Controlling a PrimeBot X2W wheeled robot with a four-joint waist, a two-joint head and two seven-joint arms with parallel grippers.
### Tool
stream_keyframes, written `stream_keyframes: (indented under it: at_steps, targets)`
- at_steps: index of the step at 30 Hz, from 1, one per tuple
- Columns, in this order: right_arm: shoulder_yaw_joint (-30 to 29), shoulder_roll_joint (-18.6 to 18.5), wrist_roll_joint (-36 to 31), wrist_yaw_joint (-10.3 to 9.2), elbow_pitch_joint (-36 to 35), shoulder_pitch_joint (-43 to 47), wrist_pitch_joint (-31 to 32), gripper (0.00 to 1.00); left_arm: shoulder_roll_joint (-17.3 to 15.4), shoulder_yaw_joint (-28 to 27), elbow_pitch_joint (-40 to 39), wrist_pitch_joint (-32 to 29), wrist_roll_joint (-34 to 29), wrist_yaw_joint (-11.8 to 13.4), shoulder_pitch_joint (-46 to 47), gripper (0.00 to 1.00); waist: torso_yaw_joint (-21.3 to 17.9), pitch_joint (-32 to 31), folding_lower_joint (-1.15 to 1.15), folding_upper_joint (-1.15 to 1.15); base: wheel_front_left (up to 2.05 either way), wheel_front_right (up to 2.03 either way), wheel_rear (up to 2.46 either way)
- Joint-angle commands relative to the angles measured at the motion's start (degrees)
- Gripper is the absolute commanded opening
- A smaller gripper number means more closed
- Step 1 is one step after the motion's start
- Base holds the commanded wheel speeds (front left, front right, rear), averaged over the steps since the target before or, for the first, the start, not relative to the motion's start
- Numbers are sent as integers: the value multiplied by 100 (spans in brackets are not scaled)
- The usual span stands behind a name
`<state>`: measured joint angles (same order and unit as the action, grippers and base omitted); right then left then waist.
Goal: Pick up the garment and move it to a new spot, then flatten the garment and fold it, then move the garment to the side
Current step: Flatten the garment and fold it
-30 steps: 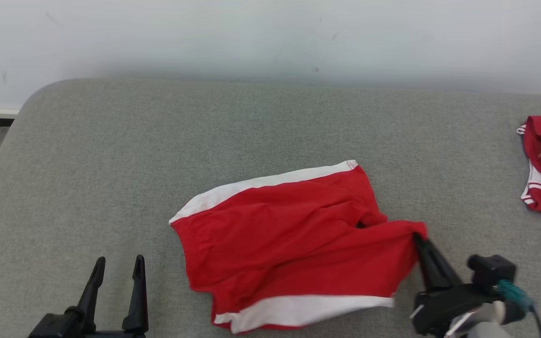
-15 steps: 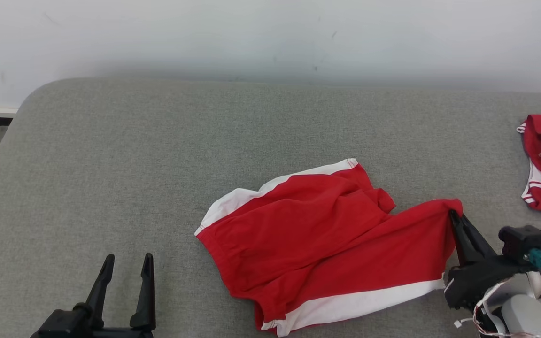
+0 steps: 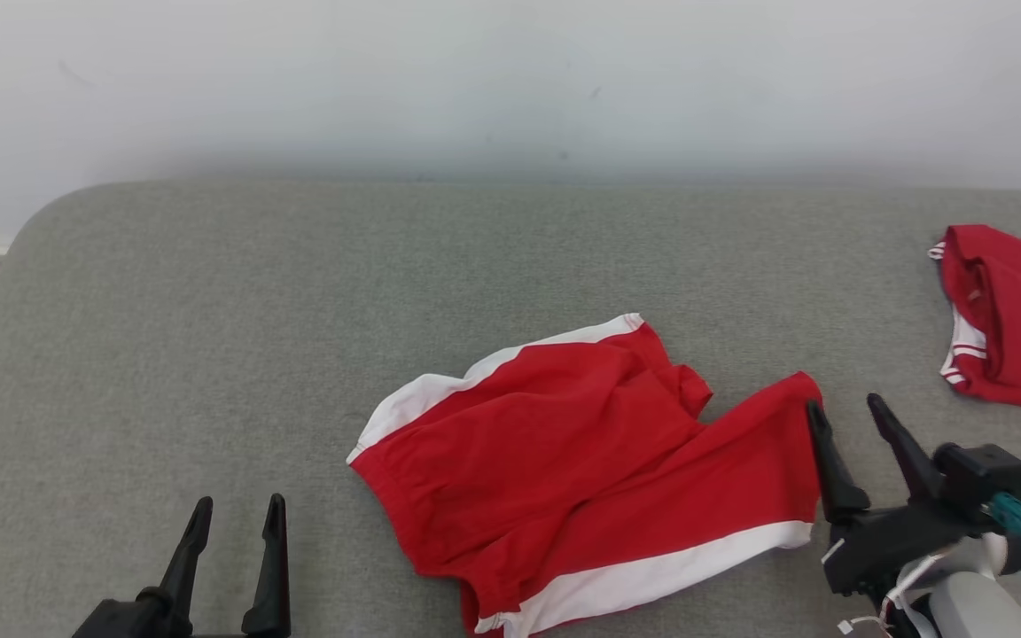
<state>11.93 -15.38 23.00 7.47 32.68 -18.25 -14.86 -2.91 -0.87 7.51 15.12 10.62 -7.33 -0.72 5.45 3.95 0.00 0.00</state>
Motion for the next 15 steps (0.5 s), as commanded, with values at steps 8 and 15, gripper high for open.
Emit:
stream_keyframes:
  at_steps: [8, 15]
  targets:
    - [-757, 144, -278, 1, -1713, 1309, -34, 100, 1, -109, -113, -1, -59, 3, -154, 100, -379, -206, 0, 0, 0, 0, 0]
    - [-1008, 366, -562, 1, -2509, 2105, -36, 100, 1, -147, -172, -1, -90, -2, -243, 100, -461, -244, 0, 0, 0, 0, 0]
